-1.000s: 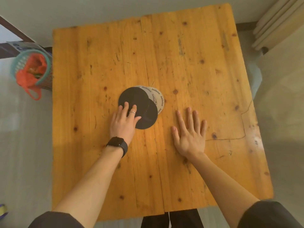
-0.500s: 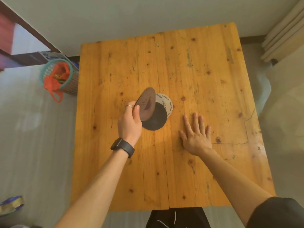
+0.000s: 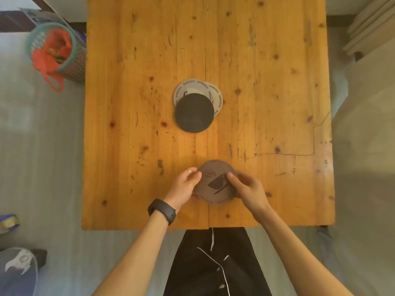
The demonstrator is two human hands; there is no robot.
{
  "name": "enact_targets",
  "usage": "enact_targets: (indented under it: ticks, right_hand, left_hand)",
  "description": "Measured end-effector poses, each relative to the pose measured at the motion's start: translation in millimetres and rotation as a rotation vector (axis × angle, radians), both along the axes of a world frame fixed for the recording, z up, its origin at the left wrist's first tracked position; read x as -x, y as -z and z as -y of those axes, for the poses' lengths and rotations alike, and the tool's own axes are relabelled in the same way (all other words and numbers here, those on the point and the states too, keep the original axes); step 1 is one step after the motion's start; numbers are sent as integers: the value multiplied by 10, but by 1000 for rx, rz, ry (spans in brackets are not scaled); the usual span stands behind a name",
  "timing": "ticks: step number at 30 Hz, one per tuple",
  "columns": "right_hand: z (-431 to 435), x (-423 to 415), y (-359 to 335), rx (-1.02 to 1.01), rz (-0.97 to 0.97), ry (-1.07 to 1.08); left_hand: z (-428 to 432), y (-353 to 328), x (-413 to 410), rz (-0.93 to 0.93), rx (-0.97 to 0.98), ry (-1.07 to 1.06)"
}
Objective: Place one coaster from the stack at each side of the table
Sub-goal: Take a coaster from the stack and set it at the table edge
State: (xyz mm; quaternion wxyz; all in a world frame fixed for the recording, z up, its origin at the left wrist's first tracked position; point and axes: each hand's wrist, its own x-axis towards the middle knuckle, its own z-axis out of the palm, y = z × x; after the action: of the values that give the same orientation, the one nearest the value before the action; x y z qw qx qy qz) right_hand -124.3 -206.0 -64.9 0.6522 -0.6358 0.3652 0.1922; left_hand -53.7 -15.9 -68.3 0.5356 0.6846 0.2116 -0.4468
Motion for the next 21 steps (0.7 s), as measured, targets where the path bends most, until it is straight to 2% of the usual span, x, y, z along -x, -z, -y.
enact_targets:
  ticks: [3,8,12,16,21]
  right_hand:
    - [-89,228,92,-8,-34,-1]
    - [-151,400,197,-30,-108,36]
    - [-217,489,230,169,-133,-90]
    - [-278,578,248,440,-101,-228]
    - [-289,664,297,553,-85,-233]
  left_hand:
    - [-74,-1,63,-9,-26,135]
    - [-182,39,155,-157,-27,-113]
    - [-254,76,279,41,-189,103]
    - [-264,84,402,219,-377,164]
    - [-156,99,557,324,-498,227]
